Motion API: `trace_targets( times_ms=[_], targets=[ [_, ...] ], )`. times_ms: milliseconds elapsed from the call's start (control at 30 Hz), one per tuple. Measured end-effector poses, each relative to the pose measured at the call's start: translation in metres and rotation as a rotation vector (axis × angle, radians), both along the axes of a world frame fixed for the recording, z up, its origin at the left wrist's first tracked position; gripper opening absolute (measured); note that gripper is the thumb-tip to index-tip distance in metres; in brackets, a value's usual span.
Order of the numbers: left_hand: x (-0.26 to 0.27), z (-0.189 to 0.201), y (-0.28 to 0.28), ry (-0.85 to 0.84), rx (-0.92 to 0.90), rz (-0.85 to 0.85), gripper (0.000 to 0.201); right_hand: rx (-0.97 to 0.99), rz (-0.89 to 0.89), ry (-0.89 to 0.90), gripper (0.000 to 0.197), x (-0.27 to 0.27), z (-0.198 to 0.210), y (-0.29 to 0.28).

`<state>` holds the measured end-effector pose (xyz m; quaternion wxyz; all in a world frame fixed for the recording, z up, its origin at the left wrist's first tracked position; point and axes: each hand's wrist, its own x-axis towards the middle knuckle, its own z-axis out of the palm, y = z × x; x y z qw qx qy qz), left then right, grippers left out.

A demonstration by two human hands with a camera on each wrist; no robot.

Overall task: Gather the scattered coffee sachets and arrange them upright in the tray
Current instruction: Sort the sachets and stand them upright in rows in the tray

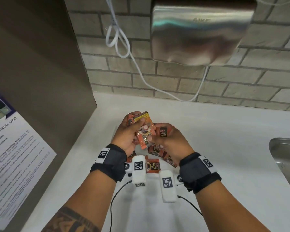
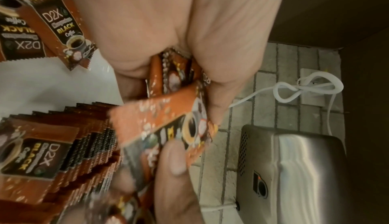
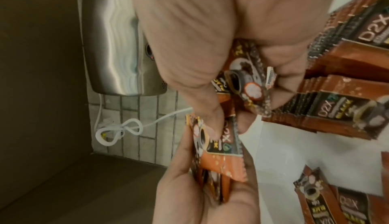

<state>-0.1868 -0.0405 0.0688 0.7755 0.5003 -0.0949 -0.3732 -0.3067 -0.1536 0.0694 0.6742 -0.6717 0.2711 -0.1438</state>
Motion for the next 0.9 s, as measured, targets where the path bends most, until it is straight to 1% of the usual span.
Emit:
trace_targets(
  times_ms=[67, 167, 267, 333, 433, 500, 567, 667, 733, 833, 900],
  targets=[
    [0.005, -0.001, 0.003, -0.015, -0.003, -0.001, 0.041, 0.013, -0.038, -0.003, 0.054, 0.001, 0.002, -0.008],
    [0.007, -0.002, 0.008, -0.092, 0.021, -0.056, 0.046, 0.096, -0.156, -0.059, 0.046, 0.006, 0.004, -0.020],
    [0.007, -0.004, 0.010, -0.167, 0.058, -0.087, 0.049, 0.074, -0.228, -0.101, 0.045, 0.011, 0.006, -0.025],
    [0.009, -0.005, 0.012, -0.162, 0.060, -0.102, 0.049, 0.011, -0.185, -0.094, 0.045, 0.011, 0.009, -0.026],
    [0.010, -0.009, 0.015, -0.158, 0.072, -0.154, 0.050, -0.163, -0.034, -0.053, 0.044, 0.010, 0.020, -0.028],
    [0.009, -0.012, 0.015, -0.185, 0.084, -0.184, 0.050, -0.174, -0.001, -0.064, 0.044, 0.012, 0.024, -0.028],
    [0.008, -0.012, 0.015, -0.190, 0.071, -0.181, 0.048, -0.115, -0.037, -0.122, 0.044, 0.014, 0.024, -0.026],
    [0.005, -0.008, 0.012, -0.131, -0.009, -0.102, 0.049, 0.033, -0.142, -0.145, 0.045, 0.016, 0.015, -0.017],
    [0.003, -0.006, 0.009, -0.136, -0.015, -0.086, 0.050, 0.076, -0.112, -0.113, 0.047, 0.018, 0.007, -0.009],
    [0.003, -0.007, 0.010, -0.144, -0.003, -0.085, 0.052, 0.091, -0.131, -0.130, 0.029, 0.019, 0.008, -0.007],
    [0.006, -0.007, 0.014, -0.131, 0.005, -0.061, 0.056, 0.177, -0.103, -0.165, 0.033, 0.016, 0.014, -0.013]
  ],
)
